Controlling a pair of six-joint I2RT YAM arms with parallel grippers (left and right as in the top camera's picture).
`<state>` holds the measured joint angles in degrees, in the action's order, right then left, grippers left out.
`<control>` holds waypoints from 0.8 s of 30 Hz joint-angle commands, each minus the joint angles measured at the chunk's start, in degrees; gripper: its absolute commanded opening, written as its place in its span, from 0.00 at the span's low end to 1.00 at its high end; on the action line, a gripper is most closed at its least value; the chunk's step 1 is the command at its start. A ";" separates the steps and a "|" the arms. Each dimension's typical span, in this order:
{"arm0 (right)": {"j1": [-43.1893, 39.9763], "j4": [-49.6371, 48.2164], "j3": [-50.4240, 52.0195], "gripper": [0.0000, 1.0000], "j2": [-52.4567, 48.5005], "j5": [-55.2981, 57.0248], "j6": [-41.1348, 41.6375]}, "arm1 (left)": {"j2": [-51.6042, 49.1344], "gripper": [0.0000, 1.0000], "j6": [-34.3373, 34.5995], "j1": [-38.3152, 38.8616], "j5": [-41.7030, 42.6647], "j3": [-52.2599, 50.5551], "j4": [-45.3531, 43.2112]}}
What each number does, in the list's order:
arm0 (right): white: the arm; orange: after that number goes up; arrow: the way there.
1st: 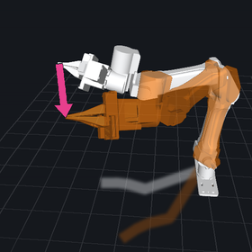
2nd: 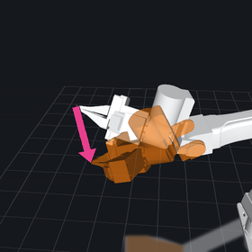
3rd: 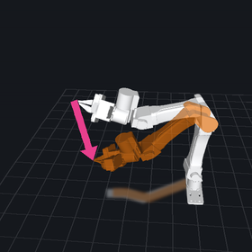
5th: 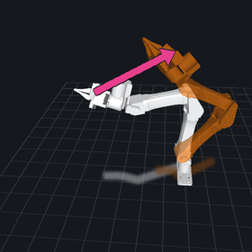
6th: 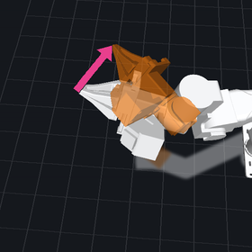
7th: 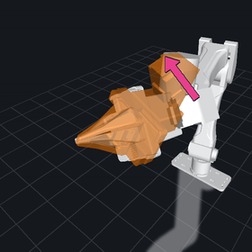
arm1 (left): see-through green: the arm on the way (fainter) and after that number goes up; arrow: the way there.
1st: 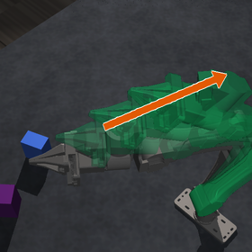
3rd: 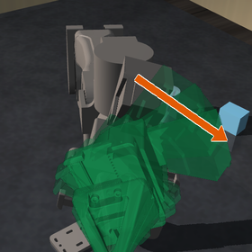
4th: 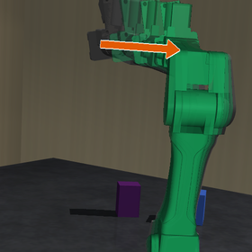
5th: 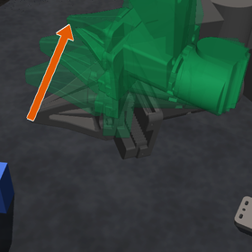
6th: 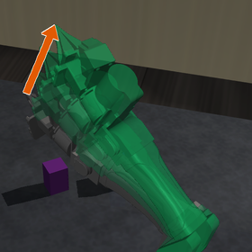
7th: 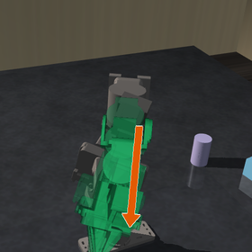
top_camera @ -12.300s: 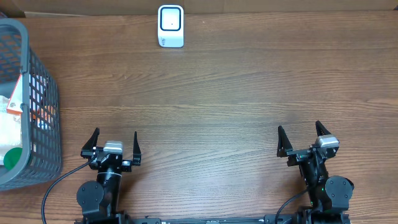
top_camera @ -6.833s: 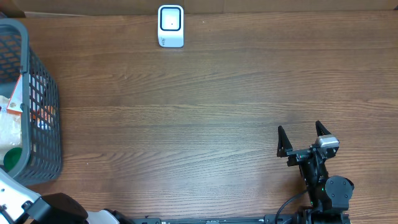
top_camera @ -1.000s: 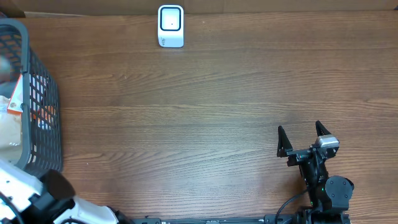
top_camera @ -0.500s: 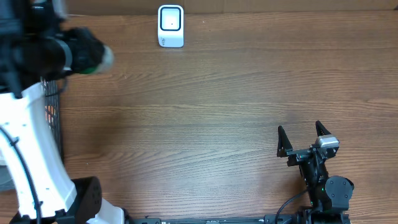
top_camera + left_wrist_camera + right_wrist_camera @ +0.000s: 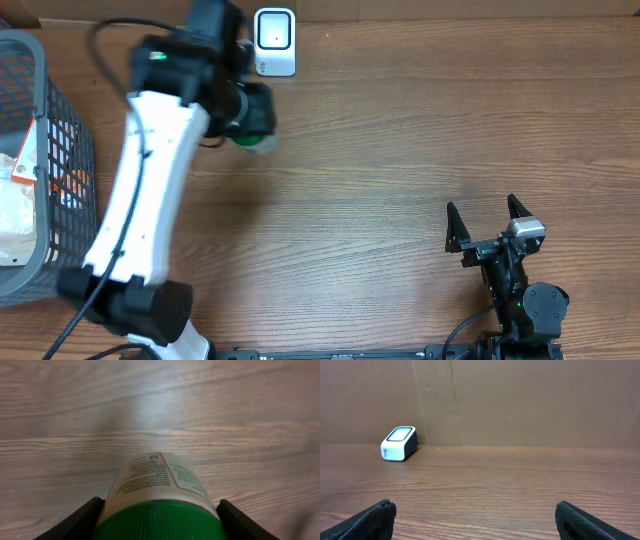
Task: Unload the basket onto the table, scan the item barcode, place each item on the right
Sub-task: 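Carry the jar with the left gripper to the white scanner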
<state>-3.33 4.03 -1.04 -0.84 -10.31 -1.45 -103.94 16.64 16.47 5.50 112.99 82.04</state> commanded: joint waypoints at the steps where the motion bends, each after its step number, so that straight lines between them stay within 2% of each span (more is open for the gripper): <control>1: -0.22 -0.28 0.57 1.00 0.61 -0.26 0.15 | -1.81 0.49 1.88 2.62 -0.59 -4.59 -3.43; 6: -0.22 -0.31 0.57 1.00 0.61 -0.26 0.15 | -5.01 0.49 2.99 5.05 -0.63 -9.60 -9.79; 15: -0.22 -0.31 0.57 1.00 0.61 -0.26 0.15 | -14.51 0.50 3.43 7.39 -0.59 -9.84 -10.14; 24: -0.22 -0.28 0.57 1.00 0.61 -0.26 0.15 | -21.70 0.51 6.69 9.31 -0.55 -9.84 -13.35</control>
<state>-3.33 4.03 -1.04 -0.84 -10.31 -1.48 -124.86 21.28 24.82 5.26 103.20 69.41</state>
